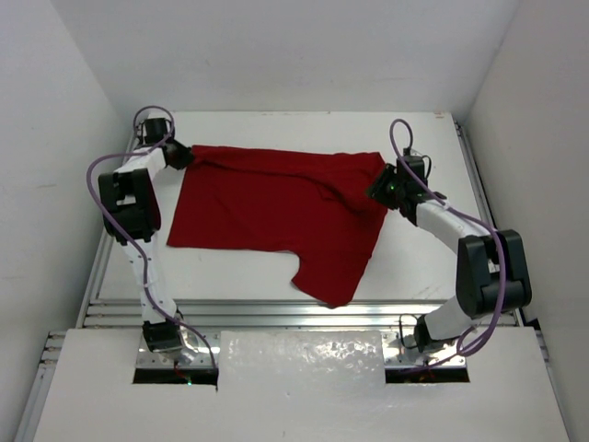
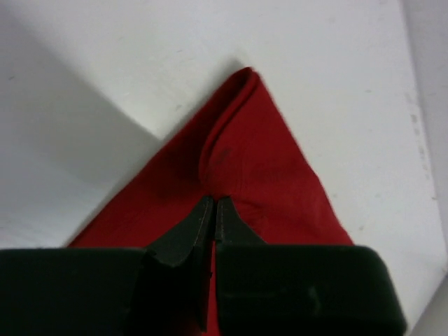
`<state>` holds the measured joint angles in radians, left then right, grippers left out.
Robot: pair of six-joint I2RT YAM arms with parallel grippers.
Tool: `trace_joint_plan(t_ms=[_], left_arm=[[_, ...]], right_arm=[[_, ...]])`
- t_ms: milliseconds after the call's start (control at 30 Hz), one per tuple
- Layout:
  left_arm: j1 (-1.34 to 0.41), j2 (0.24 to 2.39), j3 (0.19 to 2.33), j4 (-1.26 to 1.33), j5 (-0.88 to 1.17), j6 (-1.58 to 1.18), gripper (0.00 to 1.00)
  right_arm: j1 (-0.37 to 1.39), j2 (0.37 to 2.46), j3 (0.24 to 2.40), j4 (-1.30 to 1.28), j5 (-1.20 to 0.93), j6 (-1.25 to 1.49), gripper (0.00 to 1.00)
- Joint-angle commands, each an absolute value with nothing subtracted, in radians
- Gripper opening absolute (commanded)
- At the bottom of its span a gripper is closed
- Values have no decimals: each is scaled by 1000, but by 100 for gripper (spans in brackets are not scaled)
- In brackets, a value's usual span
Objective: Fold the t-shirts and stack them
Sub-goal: Fold the flattened tshirt in 1/3 of the way
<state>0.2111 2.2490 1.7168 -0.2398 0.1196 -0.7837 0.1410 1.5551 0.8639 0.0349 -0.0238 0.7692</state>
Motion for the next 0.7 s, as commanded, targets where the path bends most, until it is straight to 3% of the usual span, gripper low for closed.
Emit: trace_joint_plan(t_ms=[0, 33, 100, 133, 233, 333, 433, 633, 667], left_arm=[[215, 2221, 1730, -305, 26, -791, 1], [215, 2215, 1727, -325, -27, -798, 3], [218, 2194, 1712, -347, -51, -804, 19], [216, 2186, 1707, -359, -63, -804, 41], [218, 2175, 1723, -382, -83, -804, 84], [216, 2171, 1788, -367, -83, -750, 93], [216, 2197, 1867, -312, -48, -680, 94], [222, 2313, 2000, -278, 54, -600, 94], [222, 2322, 2002, -262, 67, -592, 94]], right_arm=[[143, 1502, 882, -3, 0, 779, 45], [141, 1506, 897, -35, 20, 770, 51], [127, 1516, 942, -73, 26, 761, 61], [108, 1540, 963, -81, 14, 750, 66], [72, 1635, 1067, -77, -27, 687, 69], [55, 1812, 1239, -66, -115, 545, 69], [26, 1981, 1428, -185, -109, 502, 69], [-29, 2181, 1647, -150, -282, 462, 68], [-29, 2215, 1734, -178, -304, 451, 63]])
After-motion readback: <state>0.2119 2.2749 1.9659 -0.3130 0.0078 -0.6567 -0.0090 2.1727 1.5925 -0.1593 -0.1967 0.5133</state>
